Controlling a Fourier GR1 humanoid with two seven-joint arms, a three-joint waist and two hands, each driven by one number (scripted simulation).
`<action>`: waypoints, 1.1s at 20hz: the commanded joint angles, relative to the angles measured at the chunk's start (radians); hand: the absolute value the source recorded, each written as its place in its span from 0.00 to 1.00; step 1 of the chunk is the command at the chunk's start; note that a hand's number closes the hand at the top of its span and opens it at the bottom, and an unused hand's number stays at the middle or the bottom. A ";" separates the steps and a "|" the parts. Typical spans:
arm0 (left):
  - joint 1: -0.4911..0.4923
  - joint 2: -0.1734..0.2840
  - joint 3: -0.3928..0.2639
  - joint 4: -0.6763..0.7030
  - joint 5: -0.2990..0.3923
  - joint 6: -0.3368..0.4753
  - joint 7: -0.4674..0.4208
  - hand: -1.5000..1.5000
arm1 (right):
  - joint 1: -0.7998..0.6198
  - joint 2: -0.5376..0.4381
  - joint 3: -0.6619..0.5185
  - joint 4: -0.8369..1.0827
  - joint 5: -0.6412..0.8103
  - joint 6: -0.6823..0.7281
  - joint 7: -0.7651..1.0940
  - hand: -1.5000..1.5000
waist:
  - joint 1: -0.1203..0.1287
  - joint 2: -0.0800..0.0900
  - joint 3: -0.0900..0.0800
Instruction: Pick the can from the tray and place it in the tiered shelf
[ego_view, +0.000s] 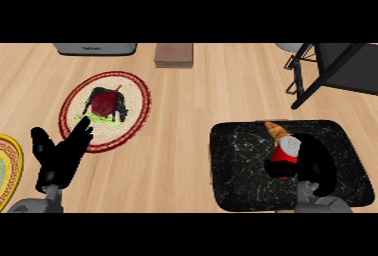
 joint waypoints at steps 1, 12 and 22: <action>0.005 -0.001 0.019 0.026 0.009 -0.020 0.036 0.50 | -0.039 0.065 0.029 0.027 0.017 0.008 0.051 1.00 | 0.004 0.021 0.013; 0.029 -0.025 -0.005 0.012 -0.029 -0.003 0.016 0.50 | -0.087 -0.210 -0.035 0.010 -0.331 0.284 -0.599 1.00 | 0.005 0.021 0.014; -0.001 -0.039 0.029 0.053 -0.028 -0.001 0.020 0.50 | -0.204 -0.328 -0.294 -0.409 -0.405 0.334 -0.398 1.00 | -0.016 0.017 0.012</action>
